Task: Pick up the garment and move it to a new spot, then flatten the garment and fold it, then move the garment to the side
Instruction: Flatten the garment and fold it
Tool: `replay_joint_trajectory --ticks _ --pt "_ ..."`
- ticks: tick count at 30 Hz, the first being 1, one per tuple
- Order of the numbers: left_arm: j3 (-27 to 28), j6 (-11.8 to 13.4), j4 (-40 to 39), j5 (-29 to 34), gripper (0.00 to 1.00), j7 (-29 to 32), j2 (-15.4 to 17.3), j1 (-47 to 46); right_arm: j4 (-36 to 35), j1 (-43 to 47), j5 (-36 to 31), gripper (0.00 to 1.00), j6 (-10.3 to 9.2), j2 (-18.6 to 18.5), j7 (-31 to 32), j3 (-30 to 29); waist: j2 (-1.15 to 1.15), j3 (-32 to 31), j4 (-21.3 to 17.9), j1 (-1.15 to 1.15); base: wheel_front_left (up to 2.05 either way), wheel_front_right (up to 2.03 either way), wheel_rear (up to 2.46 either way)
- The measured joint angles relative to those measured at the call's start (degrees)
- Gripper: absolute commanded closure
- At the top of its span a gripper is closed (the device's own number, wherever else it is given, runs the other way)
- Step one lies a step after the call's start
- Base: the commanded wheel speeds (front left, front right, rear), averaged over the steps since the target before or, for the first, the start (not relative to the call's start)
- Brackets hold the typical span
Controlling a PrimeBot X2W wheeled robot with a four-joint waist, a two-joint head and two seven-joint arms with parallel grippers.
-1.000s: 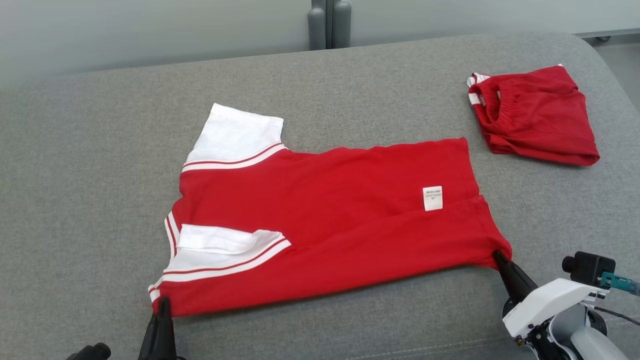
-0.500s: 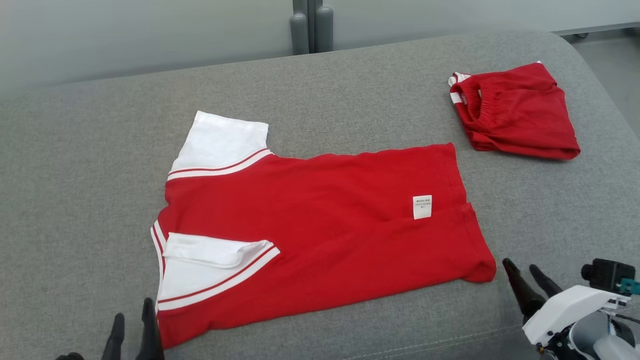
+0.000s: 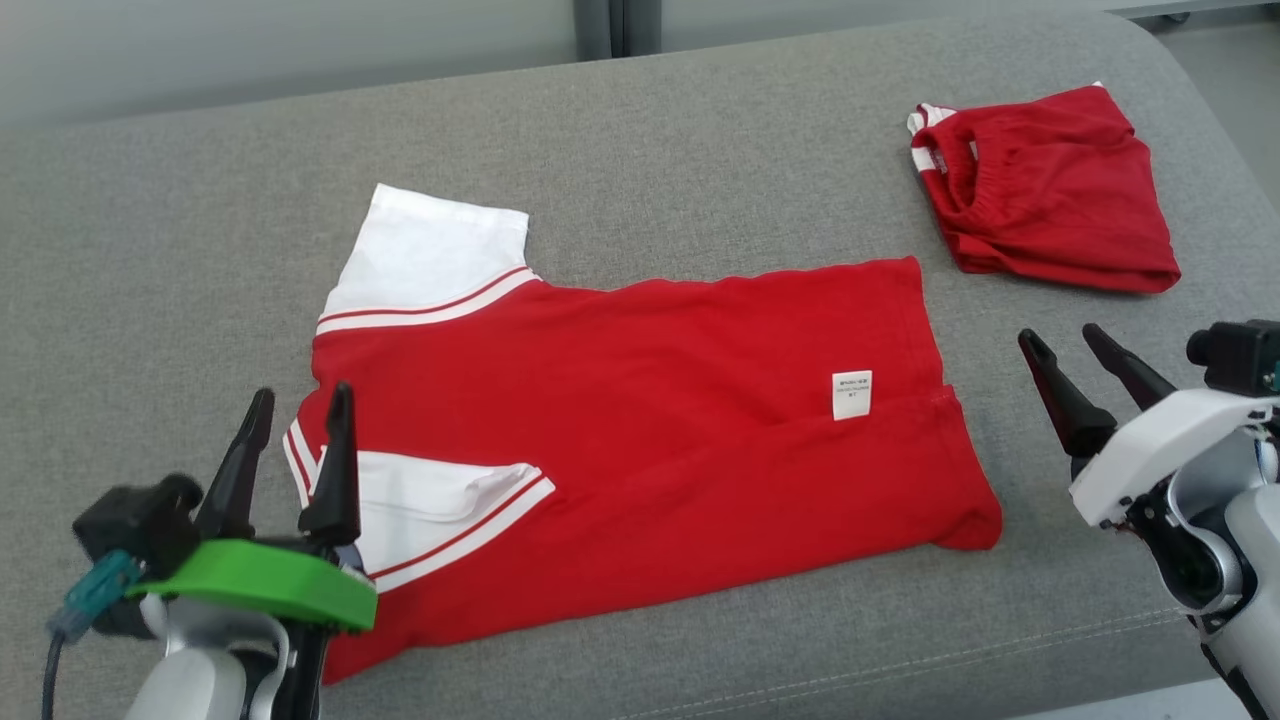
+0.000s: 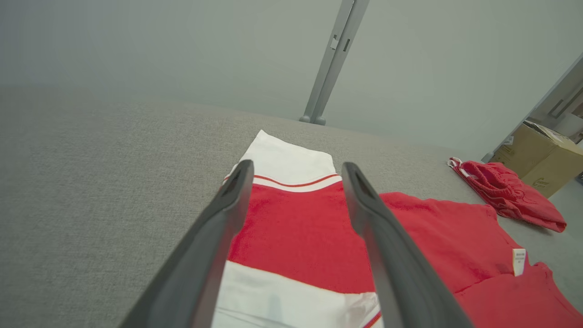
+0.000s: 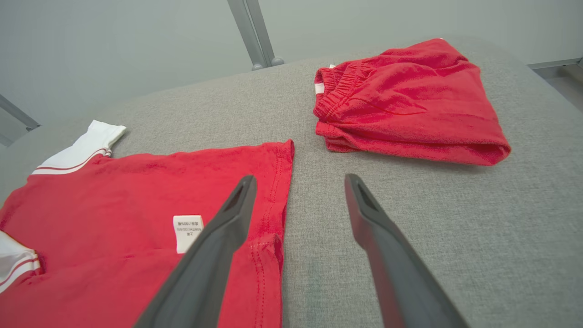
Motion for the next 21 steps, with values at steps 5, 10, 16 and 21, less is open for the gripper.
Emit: replay_joint_trajectory --ticks 5,10,16,21 --pt "-3.54 0.00 1.49 2.75 0.00 5.20 0.78 -9.53 -0.23 -6.18 -2.44 0.00 1.24 -0.64 4.28 3.88 0.00 2.59 0.10 0.00 0.00 0.00 0.00" --pt "-4.97 0.22 5.41 4.81 0.00 10.12 1.25 -18.42 -0.21 -12.63 -4.44 0.00 2.04 -0.52 7.50 6.14 0.00 5.85 -0.09 0.00 0.00 0.00 0.00" --pt "-5.32 1.32 11.67 6.27 0.00 16.63 1.31 -29.41 -0.76 -18.35 -4.89 0.00 3.11 1.44 9.67 8.05 0.00 10.83 -0.93 0.00 0.00 0.00 0.00" --pt "-3.61 1.93 16.07 7.03 0.00 18.95 1.63 -35.12 -1.20 -22.14 -4.97 0.00 3.58 2.59 9.98 8.58 0.00 14.19 -2.28 0.00 0.00 0.00 0.00"
